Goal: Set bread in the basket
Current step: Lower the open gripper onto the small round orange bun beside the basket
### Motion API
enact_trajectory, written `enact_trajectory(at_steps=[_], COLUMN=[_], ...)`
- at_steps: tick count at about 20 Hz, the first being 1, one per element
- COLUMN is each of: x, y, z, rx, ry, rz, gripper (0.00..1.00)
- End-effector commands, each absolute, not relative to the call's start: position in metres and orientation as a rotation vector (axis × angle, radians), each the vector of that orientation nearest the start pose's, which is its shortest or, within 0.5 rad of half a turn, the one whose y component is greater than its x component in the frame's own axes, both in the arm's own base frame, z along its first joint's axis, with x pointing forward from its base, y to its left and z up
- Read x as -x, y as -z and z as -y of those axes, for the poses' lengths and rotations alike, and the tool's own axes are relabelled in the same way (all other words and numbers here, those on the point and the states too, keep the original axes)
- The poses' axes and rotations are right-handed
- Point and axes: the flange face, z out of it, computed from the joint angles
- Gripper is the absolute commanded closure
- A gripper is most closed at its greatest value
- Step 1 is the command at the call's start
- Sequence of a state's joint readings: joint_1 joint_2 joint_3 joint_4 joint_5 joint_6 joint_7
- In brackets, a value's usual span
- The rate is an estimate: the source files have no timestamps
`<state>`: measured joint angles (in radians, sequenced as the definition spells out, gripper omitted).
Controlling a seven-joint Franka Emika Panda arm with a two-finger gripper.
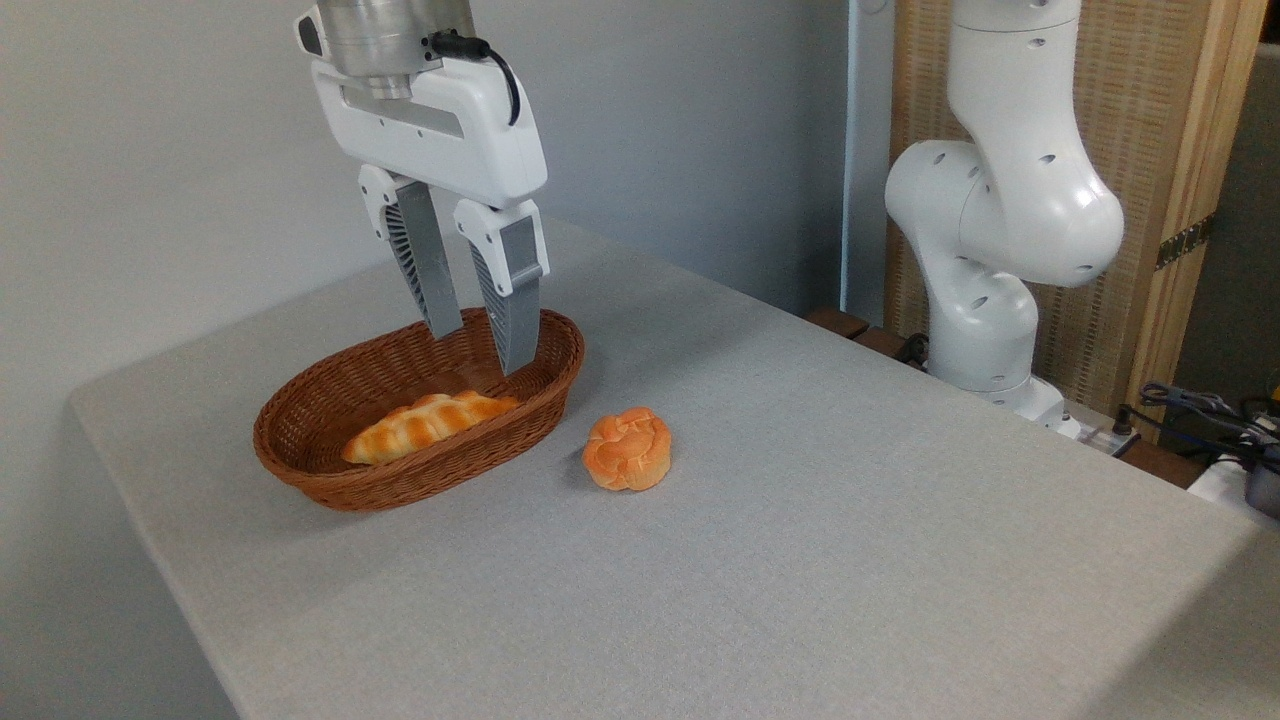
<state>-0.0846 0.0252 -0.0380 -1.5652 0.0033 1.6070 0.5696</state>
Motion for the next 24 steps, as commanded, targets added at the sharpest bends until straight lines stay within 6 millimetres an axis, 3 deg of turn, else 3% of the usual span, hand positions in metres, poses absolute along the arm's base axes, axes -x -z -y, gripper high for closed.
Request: enact_trajectory(at_steps=[1,8,11,13,17,19,24], x=[-0.559,-0.554,-0.531,-0.501,-0.454,-0.446,-0.438], y=[-0.614,-0.606,-0.596,-0.584,-0.536,-0.514,-0.448], z=[0.072,0.072,0.069,0.067,0.064,0.067,0.093], rx=[2.947,2.947,2.928,2.917,2.779,2.762,2.689], ry=[-0.003,-0.012,0.084,0.118,0.021,-0.048,-0.085], rz=[-1.088,-1.09,-1.086,-1.087,-1.427,-1.49,-1.611], gripper=[0.0,0.0,0.0,0.0,0.0,0.0,0.0])
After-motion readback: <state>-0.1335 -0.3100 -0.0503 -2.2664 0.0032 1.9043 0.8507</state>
